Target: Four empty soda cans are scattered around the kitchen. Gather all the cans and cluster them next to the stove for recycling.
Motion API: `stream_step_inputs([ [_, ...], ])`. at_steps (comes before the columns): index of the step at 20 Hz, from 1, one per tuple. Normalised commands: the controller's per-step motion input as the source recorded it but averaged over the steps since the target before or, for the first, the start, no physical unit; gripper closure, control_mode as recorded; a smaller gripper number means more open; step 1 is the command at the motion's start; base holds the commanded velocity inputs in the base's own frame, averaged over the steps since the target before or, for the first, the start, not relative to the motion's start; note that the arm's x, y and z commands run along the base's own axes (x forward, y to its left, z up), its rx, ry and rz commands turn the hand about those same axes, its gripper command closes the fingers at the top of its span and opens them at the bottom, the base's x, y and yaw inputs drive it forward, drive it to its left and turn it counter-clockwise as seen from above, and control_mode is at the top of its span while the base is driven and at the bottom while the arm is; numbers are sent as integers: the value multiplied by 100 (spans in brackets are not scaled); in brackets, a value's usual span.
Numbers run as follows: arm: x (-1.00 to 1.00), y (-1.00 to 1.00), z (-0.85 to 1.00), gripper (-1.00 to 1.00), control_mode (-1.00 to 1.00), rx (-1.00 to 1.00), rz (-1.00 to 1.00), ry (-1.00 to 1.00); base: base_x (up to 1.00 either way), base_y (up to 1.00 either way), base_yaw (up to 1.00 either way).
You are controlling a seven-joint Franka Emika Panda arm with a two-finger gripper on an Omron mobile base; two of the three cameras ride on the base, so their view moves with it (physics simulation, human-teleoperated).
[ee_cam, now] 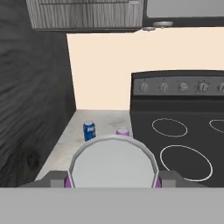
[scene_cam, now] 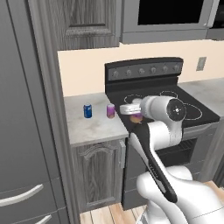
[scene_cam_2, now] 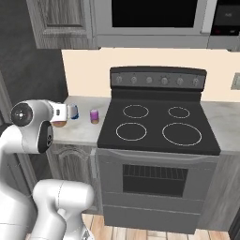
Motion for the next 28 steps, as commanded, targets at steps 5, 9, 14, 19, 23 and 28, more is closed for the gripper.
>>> stream_step_inputs([
  [5,26,-1,-12,100,-100,0,0,9,0,0,0],
  [9,46,-7,-13,100,-100,0,4,14,0,0,0],
  [14,47,-6,-13,100,-100,0,5,11,0,0,0],
  [19,37,0,-20,100,-100,0,5,5,0,0,0],
  [23,37,0,-26,100,-100,0,7,5,0,0,0],
  [28,32,0,-32,100,-100,0,7,0,0,0,0],
])
